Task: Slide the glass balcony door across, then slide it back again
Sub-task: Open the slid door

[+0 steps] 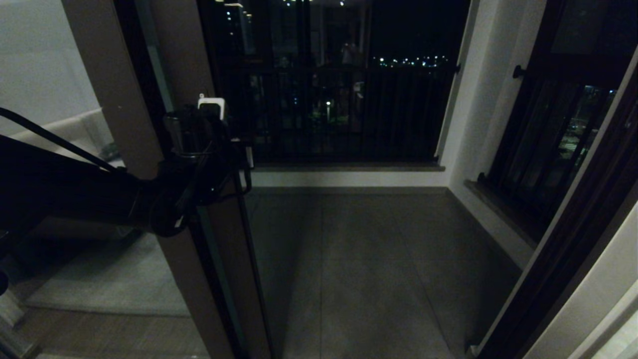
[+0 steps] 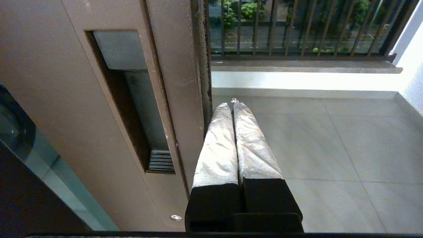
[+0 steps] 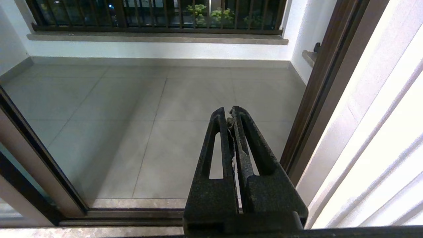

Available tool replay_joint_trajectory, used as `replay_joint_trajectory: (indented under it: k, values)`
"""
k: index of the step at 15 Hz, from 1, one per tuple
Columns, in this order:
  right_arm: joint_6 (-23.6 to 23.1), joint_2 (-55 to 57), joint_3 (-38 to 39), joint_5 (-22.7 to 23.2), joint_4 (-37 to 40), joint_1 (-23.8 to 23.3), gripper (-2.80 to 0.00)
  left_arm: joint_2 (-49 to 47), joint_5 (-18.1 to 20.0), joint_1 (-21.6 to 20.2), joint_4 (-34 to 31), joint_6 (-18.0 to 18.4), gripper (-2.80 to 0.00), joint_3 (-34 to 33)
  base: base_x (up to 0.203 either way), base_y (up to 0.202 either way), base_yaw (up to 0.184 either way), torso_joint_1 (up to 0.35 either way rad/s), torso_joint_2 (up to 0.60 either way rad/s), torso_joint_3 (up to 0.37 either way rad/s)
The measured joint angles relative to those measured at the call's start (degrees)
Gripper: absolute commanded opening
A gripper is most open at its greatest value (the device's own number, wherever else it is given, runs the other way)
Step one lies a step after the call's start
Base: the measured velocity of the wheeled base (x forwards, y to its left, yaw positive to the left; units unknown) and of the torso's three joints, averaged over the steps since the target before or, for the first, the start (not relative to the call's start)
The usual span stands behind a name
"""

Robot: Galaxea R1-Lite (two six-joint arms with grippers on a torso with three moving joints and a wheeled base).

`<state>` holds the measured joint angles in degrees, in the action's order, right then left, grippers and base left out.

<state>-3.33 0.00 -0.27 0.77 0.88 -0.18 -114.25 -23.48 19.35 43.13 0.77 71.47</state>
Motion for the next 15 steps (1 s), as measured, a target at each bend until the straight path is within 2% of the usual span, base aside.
replay_joint_trajectory:
  k: [15]
  values:
    - [-0.02, 0.0, 0.0, -0.01, -0.02, 0.0, -2.8, 0.59, 0.94, -1.94, 1.19, -0.02, -2.8, -1.68, 0.0, 0.0, 0.0, 0.0, 0.0, 0.0]
